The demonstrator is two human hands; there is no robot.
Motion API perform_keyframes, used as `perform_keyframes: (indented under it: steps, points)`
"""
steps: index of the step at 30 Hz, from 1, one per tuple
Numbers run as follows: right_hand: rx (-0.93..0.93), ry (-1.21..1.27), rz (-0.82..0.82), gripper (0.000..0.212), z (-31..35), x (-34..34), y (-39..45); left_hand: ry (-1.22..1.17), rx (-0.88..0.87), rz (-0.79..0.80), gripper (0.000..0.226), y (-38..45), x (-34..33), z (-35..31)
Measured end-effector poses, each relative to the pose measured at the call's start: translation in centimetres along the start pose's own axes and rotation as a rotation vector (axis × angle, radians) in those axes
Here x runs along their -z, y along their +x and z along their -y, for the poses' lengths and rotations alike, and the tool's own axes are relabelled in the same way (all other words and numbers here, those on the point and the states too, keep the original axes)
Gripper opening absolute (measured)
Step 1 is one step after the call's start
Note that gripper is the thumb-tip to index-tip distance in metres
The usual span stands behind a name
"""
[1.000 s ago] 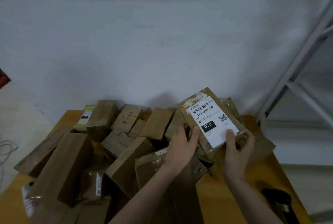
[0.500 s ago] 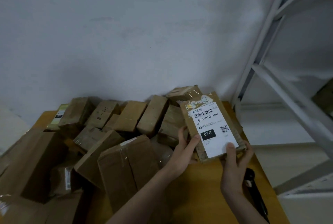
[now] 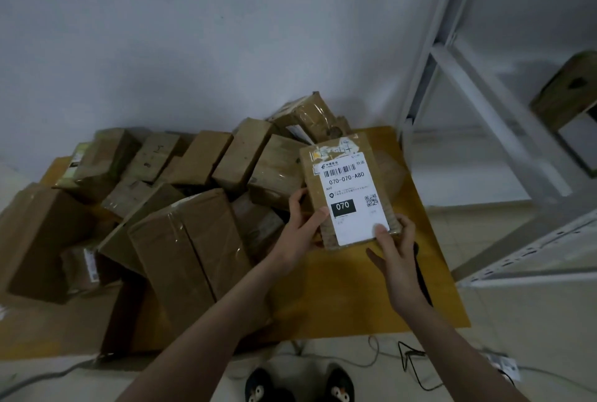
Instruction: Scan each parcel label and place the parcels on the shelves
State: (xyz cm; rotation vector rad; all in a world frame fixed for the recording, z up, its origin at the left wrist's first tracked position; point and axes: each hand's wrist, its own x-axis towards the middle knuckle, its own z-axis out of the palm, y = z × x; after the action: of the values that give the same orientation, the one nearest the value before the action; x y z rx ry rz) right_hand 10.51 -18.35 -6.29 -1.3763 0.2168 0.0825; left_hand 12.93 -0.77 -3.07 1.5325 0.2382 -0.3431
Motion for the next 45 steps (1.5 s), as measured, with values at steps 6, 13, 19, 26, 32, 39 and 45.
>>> perform_keyframes:
  steps: [6,13,19,26,32,39,45]
  points:
    - [-0.145,-0.600,-0.199,0.041,-2.6,7.2,3.3,0.085,0.015,-0.038,0.060,-0.1,-0.1,2.0]
    - [-0.502,-0.741,-0.081,0.054,-7.2,10.7,5.9,0.134,0.050,-0.035,0.054,-0.1,-0.1,4.5]
    - [-0.511,-0.682,-0.032,0.016,-9.8,10.7,7.6,0.166,0.073,-0.023,0.064,0.5,0.2,5.5]
    - [-0.389,-0.714,-0.146,0.011,-8.1,9.6,6.8,0.196,0.061,0.001,0.066,1.7,0.3,6.1]
    - [-0.139,-0.432,-0.295,0.012,0.9,5.2,0.7,0.219,0.024,0.006,0.073,2.6,-0.3,6.4]
    - [-0.068,-0.463,-0.058,0.013,5.1,0.3,-4.4,0.211,-0.017,0.016,0.084,2.3,-1.7,6.6]
    - [-0.098,-0.450,-0.076,0.008,4.8,0.4,-4.1,0.224,-0.017,0.000,0.083,2.4,-2.1,6.6]
